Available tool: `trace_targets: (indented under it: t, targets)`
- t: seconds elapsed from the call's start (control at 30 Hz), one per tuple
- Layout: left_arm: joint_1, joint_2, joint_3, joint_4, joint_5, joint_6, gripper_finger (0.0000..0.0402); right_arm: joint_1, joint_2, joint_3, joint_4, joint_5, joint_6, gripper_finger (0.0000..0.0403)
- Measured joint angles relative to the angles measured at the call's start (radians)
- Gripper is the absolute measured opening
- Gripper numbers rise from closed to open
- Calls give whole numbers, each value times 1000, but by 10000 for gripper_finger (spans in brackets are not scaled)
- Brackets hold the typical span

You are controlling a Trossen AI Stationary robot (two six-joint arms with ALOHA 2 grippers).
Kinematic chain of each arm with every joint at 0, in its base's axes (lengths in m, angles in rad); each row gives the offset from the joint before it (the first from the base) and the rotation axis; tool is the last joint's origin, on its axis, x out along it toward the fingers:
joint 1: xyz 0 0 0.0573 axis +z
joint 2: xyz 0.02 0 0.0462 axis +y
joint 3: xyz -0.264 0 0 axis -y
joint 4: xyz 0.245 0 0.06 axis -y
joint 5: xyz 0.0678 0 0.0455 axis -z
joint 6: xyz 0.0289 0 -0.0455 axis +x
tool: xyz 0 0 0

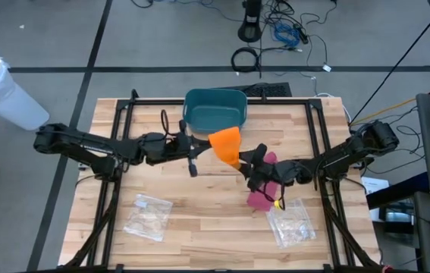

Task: Roll bandage
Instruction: Roll the orange bandage

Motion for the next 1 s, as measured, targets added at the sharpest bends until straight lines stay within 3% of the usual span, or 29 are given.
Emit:
trace_targets:
  t: [0.3,0.5,0.6,0.7,0.87,0.93,1.0]
  targets:
    - [15,17,0,45,-50,61,8,30,0,-1,25,81,-276,239]
    - [11,11,0,125,-67,82,8,19,1,-1,-169,105,-219,239]
    - [9,11,0,174,-16,84,8,3,1,-1,-201,178,-176,239]
    - [9,5,0,168,1,86,8,8,1,-1,-199,254,-61,239]
    - [8,4,0,136,2,125,8,25,0,-1,-228,299,294,239]
    - [8,4,0,121,3,131,8,20,-1,-1,-296,355,455,239]
    - [8,4,0,112,12,131,8,6,-3,-1,-395,342,635,239]
